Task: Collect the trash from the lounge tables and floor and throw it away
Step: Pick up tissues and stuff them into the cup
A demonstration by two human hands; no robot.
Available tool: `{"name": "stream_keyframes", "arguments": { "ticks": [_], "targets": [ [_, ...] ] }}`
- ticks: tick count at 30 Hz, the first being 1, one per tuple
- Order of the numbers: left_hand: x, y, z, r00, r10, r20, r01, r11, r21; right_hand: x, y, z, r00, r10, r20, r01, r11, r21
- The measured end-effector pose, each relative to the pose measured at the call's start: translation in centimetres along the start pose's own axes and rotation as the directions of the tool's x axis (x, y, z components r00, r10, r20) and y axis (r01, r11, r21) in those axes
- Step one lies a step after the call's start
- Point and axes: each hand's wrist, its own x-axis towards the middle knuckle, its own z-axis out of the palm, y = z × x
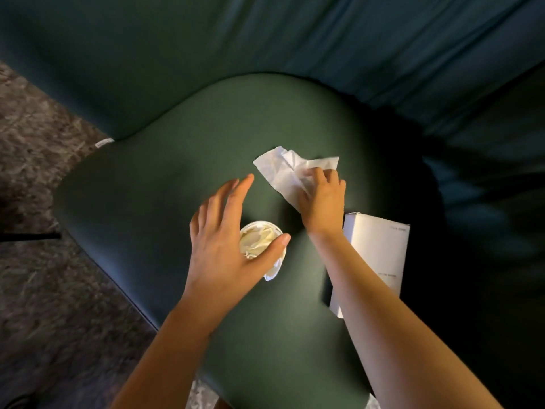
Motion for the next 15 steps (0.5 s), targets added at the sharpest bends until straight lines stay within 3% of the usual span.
{"name": "stream_keyframes", "arguments": {
  "ticks": [5, 8, 11, 13, 15],
  "targets": [
    [-0.7, 0.8, -0.5, 1.0, 0.028, -0.006, -0.028, 0.999, 0.04, -1.6, -0.3, -3.4, 0.983, 0.043, 0.178, -0.078, 0.977, 0.2],
    [-1.1, 1.5, -0.6, 0.999, 0.051, -0.007, -0.051, 0.997, 0.054, -3.3, -1.4, -7.3, 0.99, -0.112, 0.081, 0.095, 0.977, 0.189],
    [-1.7, 2.8, -1.1, 0.996, 0.093, -0.01, -0.093, 0.995, 0.028, -5.5, -3.6, -11.2, 0.97, -0.243, -0.012, 0.232, 0.911, 0.339],
    [-2.1, 3.8, -1.6, 0.992, 0.127, -0.025, -0.128, 0.991, -0.027, -7.1, -4.9, -13.2, 0.955, -0.295, -0.032, 0.276, 0.846, 0.456],
    [-2.7, 4.4, -2.1, 0.986, 0.157, -0.058, -0.162, 0.984, -0.079, -8.6, -6.2, -14.2, 0.958, -0.286, 0.007, 0.231, 0.787, 0.572]
  ]
}}
